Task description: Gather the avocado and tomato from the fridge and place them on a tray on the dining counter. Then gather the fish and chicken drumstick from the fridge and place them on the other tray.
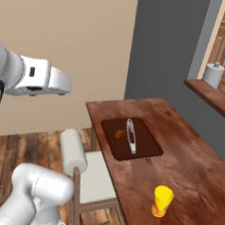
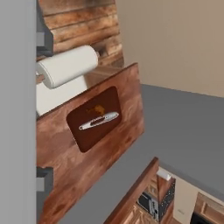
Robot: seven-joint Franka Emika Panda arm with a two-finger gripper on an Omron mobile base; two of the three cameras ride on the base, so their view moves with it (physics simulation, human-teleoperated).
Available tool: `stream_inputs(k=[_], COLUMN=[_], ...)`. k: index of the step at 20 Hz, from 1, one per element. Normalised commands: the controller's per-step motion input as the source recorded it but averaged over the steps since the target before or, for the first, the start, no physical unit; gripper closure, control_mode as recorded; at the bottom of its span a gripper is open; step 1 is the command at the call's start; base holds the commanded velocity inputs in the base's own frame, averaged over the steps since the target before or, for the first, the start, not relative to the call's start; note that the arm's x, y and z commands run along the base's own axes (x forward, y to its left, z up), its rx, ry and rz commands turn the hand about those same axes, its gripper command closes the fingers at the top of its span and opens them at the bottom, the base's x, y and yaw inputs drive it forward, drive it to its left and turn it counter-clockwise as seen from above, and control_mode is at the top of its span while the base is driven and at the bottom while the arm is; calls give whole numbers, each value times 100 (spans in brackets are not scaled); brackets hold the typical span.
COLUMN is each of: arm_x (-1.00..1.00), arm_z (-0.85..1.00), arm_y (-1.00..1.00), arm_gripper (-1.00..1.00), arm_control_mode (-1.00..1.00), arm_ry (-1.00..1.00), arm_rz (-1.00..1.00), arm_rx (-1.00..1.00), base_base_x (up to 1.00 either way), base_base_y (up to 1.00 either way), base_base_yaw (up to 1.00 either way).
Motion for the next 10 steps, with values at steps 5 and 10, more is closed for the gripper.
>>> stream_inputs(k=[5,10], arm_x=[-52,-51], arm_z=[1,27], arm_y=[6,10], arm_gripper=[-100,-100], arm_control_mode=[-100,-100], arm_ry=[-13,-4], arm_rz=[0,0], arm_rx=[0,0], base_base_x=[0,0], base_base_y=[0,0], base_base_yaw=[0,0])
